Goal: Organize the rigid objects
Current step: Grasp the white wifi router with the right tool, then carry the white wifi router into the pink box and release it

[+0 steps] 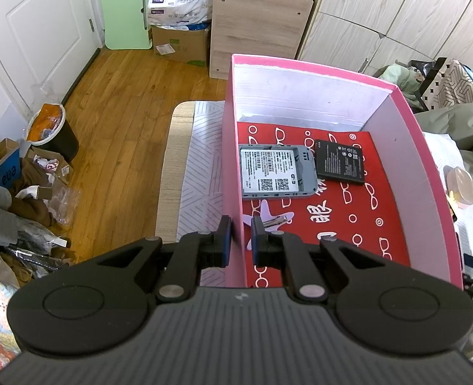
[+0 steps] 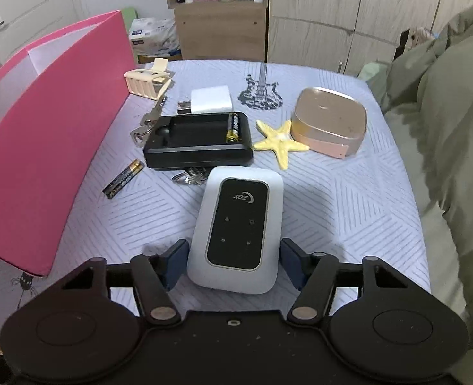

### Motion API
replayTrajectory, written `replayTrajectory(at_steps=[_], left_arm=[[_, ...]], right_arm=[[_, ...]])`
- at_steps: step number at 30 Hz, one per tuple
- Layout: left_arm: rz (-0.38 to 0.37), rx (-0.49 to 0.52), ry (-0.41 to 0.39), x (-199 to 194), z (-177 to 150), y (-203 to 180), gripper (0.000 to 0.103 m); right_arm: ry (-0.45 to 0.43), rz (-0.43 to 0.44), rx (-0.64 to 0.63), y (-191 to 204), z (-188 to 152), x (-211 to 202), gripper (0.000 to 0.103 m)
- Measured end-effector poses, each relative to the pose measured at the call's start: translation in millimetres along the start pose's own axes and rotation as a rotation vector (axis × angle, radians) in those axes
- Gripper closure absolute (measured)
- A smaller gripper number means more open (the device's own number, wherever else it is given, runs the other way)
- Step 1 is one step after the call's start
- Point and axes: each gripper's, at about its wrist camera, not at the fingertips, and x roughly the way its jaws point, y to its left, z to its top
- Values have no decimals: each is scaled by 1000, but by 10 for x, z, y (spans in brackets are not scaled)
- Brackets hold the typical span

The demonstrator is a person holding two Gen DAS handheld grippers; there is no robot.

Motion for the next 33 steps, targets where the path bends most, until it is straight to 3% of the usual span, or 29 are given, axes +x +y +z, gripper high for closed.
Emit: replayTrajectory(at_steps=[5,8,15,19,22,33], left_arm=[[15,13,8,14,22,-49,93],[19,5,12,7,28,-41,93],[20,-2,15,9,41,-47,93],[20,-5,16,10,42,-49,93],[25,-5,15,10,39,-50,93],[23,-5,15,10,36,-53,93]], right_arm=[[-35,-8,-7,-25,111,126,30],[-113,-18,13,-67,99,160,37],[-115,16,12,-97,22,81,37],[-96,-26,-7,-35,-31,65,27],[-103,-15,10,-51,-64,37,38],[-165,73,-47,11,48,-253,38]])
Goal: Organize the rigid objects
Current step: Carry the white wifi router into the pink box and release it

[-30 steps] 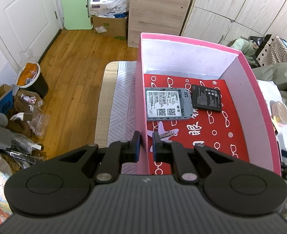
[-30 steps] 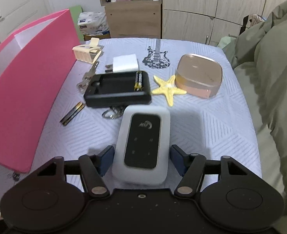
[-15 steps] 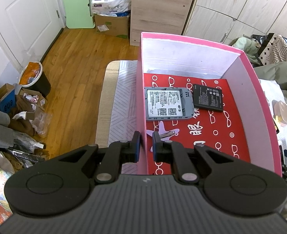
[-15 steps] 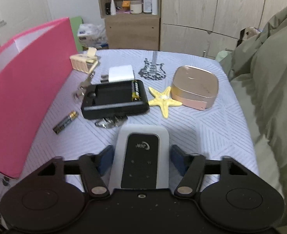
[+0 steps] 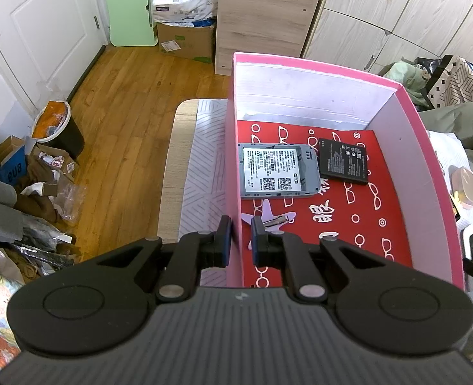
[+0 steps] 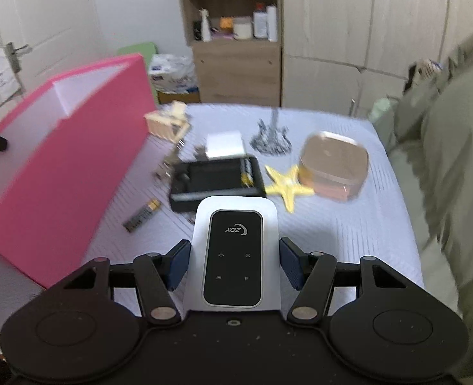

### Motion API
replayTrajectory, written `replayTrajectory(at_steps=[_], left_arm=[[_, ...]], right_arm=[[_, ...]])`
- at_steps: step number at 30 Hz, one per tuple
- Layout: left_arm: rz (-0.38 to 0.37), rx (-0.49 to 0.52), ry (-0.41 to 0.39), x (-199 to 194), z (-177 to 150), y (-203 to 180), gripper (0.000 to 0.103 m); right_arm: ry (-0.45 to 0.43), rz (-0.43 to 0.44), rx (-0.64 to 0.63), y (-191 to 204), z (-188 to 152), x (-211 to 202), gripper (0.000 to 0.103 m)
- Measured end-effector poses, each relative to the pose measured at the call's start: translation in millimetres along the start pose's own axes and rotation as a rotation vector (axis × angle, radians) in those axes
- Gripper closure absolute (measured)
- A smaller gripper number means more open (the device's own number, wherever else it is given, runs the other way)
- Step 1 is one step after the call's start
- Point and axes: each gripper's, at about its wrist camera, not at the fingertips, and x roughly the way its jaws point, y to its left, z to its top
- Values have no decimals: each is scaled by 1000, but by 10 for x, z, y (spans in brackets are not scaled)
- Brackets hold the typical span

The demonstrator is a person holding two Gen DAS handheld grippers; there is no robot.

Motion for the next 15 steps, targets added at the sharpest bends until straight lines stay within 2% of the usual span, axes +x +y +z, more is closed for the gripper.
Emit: replayTrajectory(at_steps=[6,10,15], left_arm=[[-9,-5,-1,-30,-2,16,93],[-8,-3,-12,-48,-18,34,93],[-1,14,-9,-65,-20,22,94]], right_arm=[[-84,96,-138,289,343,-279,38],[-164,210,-268,584,645,-438,38],[-175,352,-465,1038,968,-402,38]])
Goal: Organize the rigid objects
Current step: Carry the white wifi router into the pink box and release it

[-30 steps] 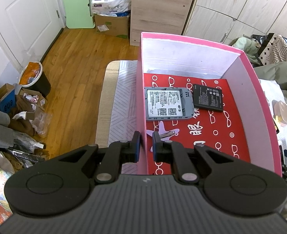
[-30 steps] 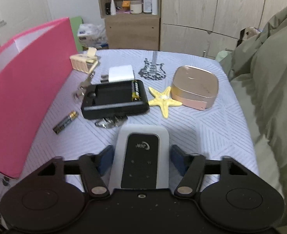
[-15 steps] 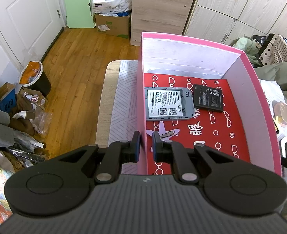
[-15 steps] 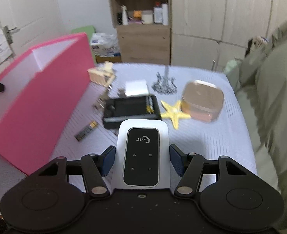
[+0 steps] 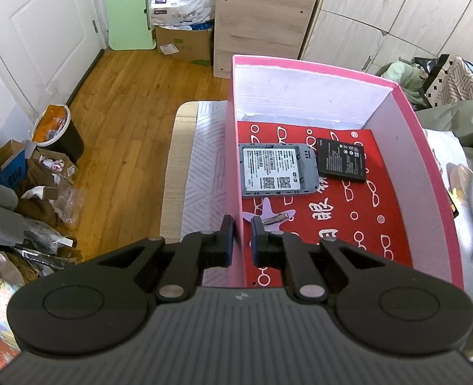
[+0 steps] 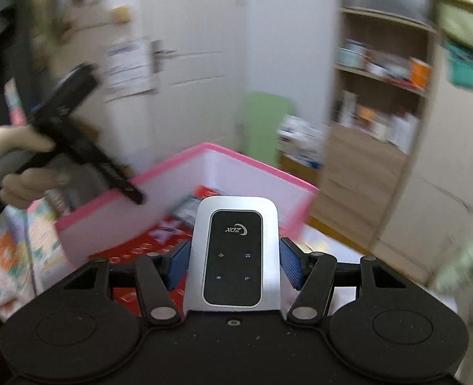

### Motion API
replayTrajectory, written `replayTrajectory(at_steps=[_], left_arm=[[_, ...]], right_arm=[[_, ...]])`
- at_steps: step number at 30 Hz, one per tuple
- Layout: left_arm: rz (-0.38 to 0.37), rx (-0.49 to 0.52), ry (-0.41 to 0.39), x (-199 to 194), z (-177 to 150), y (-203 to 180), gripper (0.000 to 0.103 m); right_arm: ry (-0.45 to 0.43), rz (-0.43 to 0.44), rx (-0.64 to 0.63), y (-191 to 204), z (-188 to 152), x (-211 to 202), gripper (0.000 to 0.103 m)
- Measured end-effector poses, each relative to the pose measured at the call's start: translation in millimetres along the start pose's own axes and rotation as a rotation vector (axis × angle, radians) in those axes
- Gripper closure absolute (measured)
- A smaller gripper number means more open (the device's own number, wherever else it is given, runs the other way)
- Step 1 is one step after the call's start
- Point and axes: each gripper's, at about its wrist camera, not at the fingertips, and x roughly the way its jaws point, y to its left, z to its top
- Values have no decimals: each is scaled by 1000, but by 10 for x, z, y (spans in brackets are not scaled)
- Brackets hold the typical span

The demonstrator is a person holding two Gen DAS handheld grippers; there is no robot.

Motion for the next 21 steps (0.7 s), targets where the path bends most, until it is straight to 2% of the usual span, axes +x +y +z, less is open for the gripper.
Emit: replayTrajectory(at_steps=[5,10,13,18,21], left_arm=[[10,31,-2,-30,-14,-15,96],[10,50,2,-61,-28,-28,96],[10,49,2,-69,-33,-26,96],[5,43,8,-69,-17,-18,96],[3,44,9,-70,-6,-21,96]], right_arm=[[126,147,-189,181,289,502,38],[320,215,-368,259,353,1068,38],[430,253,-432,261,325,1385,38],[534,291,-525,327,269,1684,38],[560,318,-562,326,269,1794,38]])
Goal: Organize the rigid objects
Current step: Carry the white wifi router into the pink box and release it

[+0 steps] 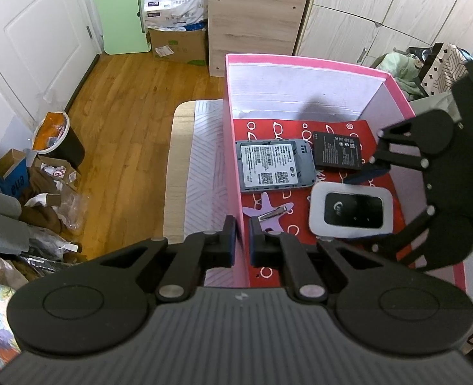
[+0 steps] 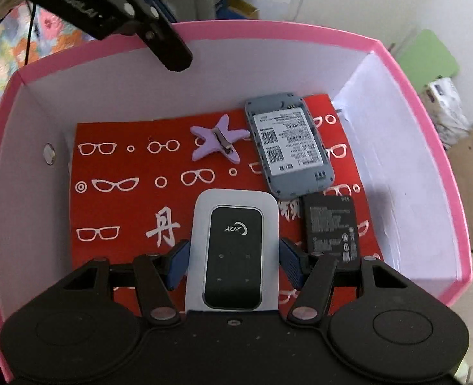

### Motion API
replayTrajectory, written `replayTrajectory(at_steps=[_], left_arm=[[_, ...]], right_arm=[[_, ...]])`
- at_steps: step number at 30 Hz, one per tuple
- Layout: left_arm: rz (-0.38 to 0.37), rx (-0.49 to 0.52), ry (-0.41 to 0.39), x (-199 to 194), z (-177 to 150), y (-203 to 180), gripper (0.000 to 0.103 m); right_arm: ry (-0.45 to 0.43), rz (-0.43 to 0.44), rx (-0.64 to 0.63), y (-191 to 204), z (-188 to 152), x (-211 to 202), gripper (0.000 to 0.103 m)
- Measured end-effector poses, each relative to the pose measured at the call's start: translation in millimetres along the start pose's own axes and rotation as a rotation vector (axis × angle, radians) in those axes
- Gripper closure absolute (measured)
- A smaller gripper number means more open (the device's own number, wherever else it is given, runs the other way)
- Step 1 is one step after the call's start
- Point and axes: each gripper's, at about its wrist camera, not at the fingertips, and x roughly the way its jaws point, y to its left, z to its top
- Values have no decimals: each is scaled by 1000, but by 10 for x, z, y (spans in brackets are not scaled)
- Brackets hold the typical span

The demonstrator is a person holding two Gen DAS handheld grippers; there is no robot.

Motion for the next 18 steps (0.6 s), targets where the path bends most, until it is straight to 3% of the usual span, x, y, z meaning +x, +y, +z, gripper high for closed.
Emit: replayTrajectory(at_steps=[5,7,12,18], left_arm=[[-10,-2,5,-1,4,19,96],[-7,4,4,-3,-2,9,96],[-8,9,3,5,-14,13,95],[-17,9,0,-5,-32,30,95]], right_arm=[[-5,23,-51,-66,60,31,38],[-15,-14,-86,-49,60,40,29],[-50,-125,-116,66,9,-112,28],[-201,-188,23,127,-179,-575,28]])
